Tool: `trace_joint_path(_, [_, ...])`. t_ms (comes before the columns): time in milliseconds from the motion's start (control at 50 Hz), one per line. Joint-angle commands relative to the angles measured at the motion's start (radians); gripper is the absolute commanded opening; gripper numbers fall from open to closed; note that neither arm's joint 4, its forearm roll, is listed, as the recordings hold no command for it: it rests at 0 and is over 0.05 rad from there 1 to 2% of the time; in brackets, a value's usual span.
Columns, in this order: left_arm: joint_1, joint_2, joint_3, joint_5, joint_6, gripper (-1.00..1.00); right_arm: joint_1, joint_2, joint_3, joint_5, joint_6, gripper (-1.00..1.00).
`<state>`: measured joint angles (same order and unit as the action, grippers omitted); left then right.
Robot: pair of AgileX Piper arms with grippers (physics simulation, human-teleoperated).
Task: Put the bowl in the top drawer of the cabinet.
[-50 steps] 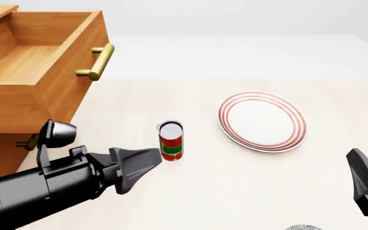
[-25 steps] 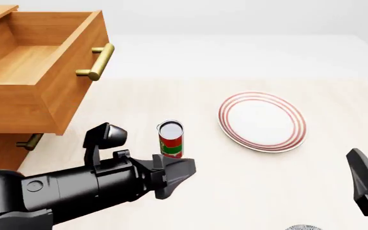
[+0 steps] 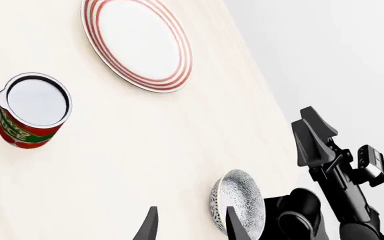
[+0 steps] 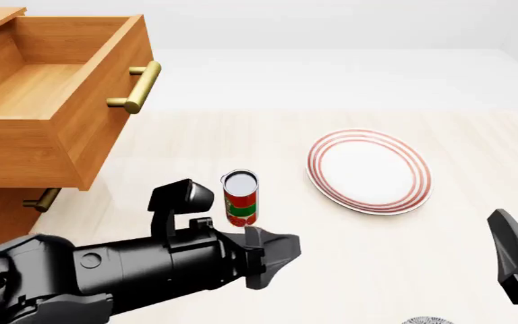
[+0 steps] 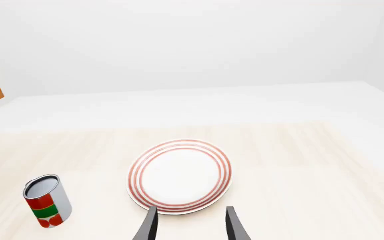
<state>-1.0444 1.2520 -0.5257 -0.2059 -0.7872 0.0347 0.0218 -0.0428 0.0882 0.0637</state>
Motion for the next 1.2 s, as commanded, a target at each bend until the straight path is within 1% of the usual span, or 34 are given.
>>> trace_joint_path(20, [-0.027,0.044,-0.017,-0.011,-0.008,1.00,0.000,0.000,0.000,0.000,0.000,1.00])
trace_joint_path(280, [-0.059,0.095,-0.030,-0.025,-0.025,1.00,0.000,0.000,0.000,0.000,0.000,1.00])
trace_joint_path(500, [-0.091,0.161,-0.065,-0.040,-0.041,1.00,0.000,0.000,0.000,0.000,0.000,1.00])
trace_joint_path(860, [-0.110,0.217,-0.103,-0.035,-0.045,1.00,0.000,0.000,0.000,0.000,0.000,1.00])
trace_joint_path(1200, [-0.138,0.279,-0.114,-0.073,-0.070,1.00,0.000,0.000,0.000,0.000,0.000,1.00])
